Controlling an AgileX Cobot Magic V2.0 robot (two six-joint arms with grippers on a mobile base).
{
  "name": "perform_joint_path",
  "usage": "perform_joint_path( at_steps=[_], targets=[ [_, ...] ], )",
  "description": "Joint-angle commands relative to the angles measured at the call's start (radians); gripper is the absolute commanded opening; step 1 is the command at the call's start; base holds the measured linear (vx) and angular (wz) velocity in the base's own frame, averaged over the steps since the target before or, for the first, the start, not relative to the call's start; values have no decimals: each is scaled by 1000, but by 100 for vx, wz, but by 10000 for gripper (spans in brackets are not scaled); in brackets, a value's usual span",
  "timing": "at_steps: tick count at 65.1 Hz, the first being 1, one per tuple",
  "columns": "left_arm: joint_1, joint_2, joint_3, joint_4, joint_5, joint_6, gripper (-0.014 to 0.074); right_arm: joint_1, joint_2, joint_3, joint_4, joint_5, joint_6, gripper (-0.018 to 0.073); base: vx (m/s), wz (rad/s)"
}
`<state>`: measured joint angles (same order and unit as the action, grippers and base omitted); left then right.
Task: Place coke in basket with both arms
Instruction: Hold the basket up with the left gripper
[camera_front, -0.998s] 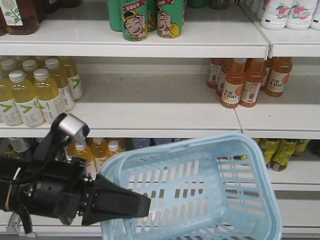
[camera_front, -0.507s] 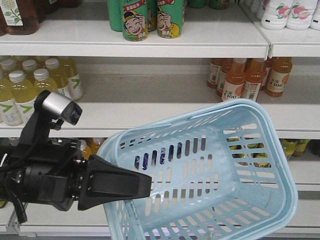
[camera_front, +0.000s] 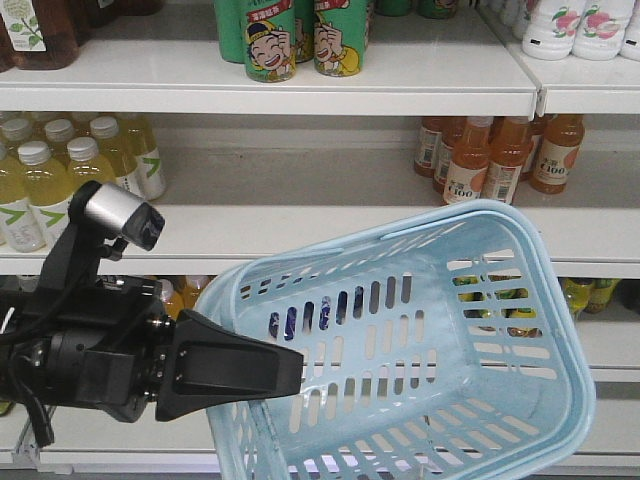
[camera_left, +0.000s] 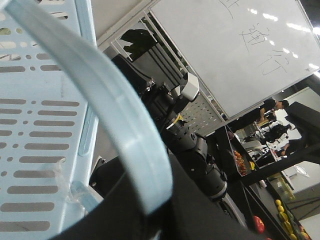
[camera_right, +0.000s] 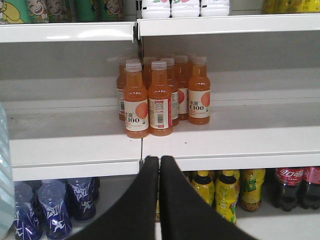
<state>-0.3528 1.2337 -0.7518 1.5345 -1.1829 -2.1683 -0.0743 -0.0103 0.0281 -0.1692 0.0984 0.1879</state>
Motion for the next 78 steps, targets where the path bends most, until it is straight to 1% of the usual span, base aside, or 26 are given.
perform_joint_path(
  at_steps=[1,78],
  targets=[
    [-4,-27,-30,-100,-192,5,-6,-5,-14,7,-11,-74,-8,-5,0,0],
    [-4,-27,-30,-100,-192,5,-6,-5,-14,7,-11,-74,-8,-5,0,0]
  ],
)
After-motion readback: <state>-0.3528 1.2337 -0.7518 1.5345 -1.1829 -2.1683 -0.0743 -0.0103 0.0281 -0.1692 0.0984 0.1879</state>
